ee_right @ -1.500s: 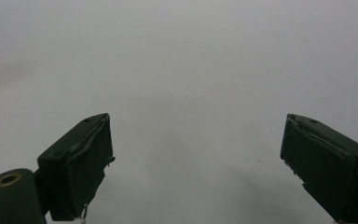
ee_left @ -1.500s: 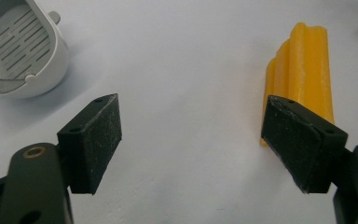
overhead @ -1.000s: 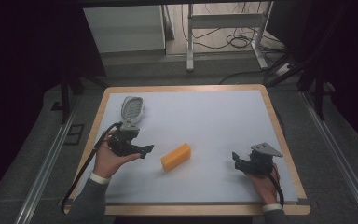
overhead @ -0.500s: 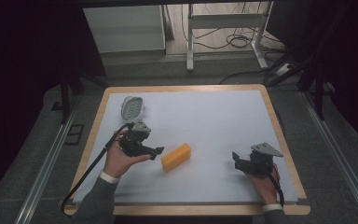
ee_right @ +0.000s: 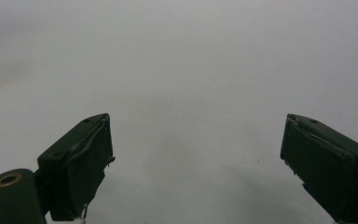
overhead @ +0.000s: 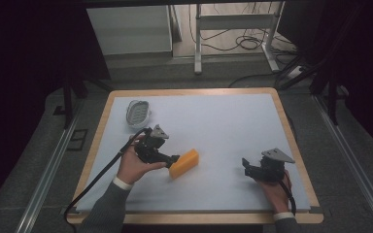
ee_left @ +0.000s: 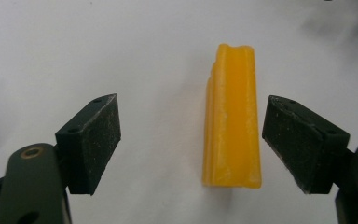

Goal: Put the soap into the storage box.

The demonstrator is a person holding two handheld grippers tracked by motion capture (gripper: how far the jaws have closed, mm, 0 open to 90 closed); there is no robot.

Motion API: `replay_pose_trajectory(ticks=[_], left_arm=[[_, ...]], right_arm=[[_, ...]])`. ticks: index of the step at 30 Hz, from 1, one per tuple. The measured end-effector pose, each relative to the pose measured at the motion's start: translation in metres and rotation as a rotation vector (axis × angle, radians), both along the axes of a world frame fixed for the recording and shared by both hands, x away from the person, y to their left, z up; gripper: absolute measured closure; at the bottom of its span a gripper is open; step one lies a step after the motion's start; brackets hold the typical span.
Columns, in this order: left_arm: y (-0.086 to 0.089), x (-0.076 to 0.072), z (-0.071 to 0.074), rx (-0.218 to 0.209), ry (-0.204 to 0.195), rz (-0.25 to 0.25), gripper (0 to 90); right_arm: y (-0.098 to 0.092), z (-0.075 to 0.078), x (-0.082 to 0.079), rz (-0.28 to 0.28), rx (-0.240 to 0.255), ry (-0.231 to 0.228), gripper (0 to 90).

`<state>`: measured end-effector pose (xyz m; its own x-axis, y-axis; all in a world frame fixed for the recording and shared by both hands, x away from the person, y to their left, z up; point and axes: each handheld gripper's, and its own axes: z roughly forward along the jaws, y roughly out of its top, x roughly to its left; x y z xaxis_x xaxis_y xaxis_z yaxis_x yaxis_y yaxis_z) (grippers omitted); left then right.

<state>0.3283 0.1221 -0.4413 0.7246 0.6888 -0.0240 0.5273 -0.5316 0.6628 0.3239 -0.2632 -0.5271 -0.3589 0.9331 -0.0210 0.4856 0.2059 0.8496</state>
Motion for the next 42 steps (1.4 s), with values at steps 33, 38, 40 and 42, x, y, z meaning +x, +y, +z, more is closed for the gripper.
replay_pose_trajectory(ticks=[33, 38, 40, 42], left_arm=[[-0.046, 0.017, -0.043, 0.050, 0.162, -0.030, 35.8], [-0.049, 0.020, -0.050, 0.066, 0.179, -0.024, 40.8], [-0.050, 0.020, -0.051, 0.059, 0.171, -0.022, 43.2], [-0.051, 0.019, -0.052, 0.055, 0.169, -0.023, 46.5]], right_arm=[[0.000, 0.000, 0.001, -0.013, -0.007, 0.003, 9.4], [0.000, 0.000, 0.001, -0.014, -0.008, 0.003, 9.4], [0.000, 0.000, 0.001, -0.014, -0.007, 0.004, 9.4], [0.000, 0.000, 0.001, -0.013, -0.007, 0.002, 9.4]])
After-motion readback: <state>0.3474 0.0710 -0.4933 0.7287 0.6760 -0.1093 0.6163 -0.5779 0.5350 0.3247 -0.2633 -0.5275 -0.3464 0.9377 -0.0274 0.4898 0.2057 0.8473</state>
